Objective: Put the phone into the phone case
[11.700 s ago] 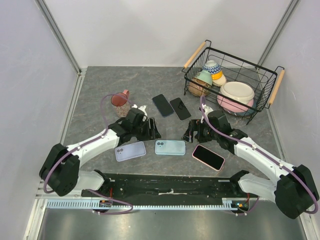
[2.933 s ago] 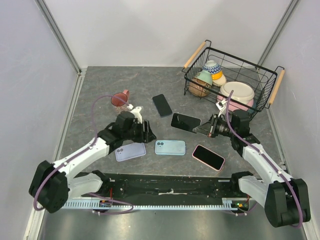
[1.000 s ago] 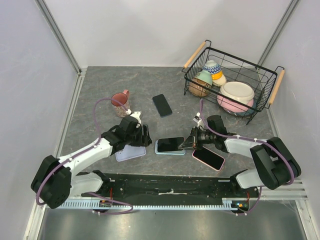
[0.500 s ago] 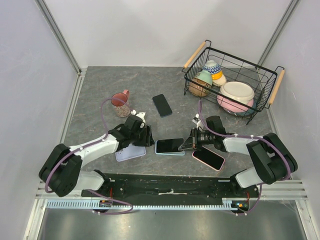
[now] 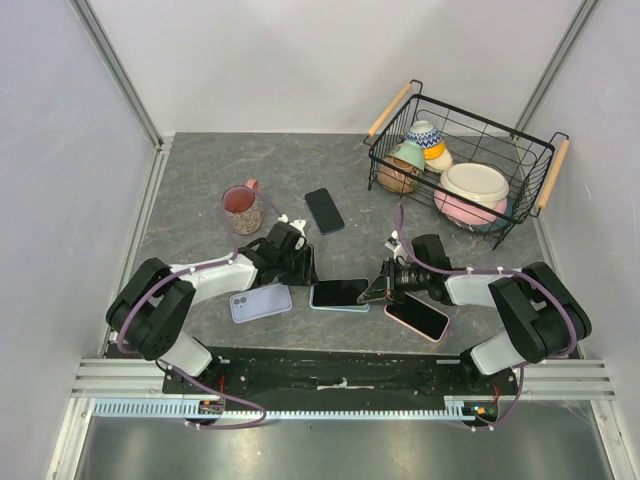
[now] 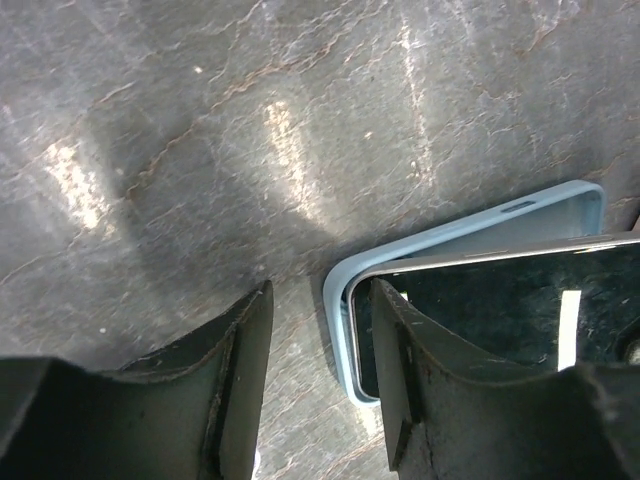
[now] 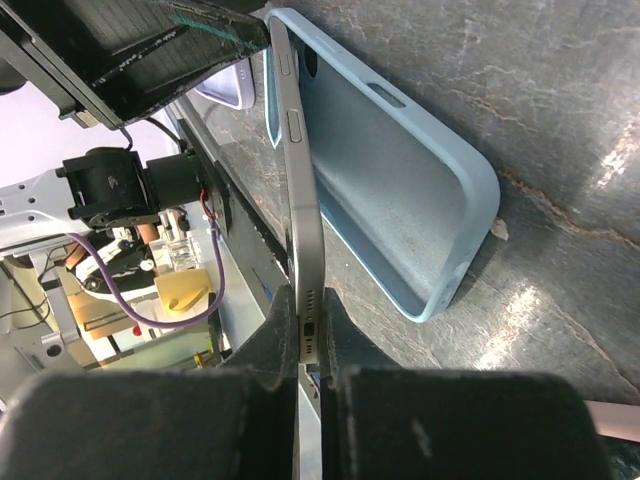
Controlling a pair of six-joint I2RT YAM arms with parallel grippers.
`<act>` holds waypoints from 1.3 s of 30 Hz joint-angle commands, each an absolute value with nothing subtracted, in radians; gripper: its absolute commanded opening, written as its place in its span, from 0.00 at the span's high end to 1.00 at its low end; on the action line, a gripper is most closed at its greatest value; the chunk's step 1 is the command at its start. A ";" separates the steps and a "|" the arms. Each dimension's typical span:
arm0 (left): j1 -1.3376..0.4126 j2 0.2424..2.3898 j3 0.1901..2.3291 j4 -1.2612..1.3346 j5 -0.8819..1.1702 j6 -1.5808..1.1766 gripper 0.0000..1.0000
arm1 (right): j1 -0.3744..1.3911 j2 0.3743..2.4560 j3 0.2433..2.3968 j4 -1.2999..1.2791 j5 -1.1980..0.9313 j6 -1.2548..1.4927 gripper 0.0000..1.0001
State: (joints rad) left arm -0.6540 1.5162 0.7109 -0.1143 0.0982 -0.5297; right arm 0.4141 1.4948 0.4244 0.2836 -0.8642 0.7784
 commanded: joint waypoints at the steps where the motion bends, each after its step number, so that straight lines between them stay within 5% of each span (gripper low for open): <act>1: -0.666 1.577 0.756 -0.078 0.103 -0.522 0.51 | 0.417 1.520 0.399 0.252 -0.857 0.755 1.00; 30: -0.746 1.640 0.813 -0.058 0.158 -0.545 0.57 | 0.419 1.764 0.417 0.359 -0.851 0.727 1.00; 39: -0.753 1.511 0.819 -0.100 0.095 -0.500 0.56 | 0.417 1.756 0.428 0.302 -0.807 0.681 1.00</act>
State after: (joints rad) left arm -0.7250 1.6131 0.7975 -0.0566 0.0998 -0.5289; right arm 0.3786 1.7214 0.4278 0.4290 -0.9680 0.7719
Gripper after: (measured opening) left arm 0.440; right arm 0.048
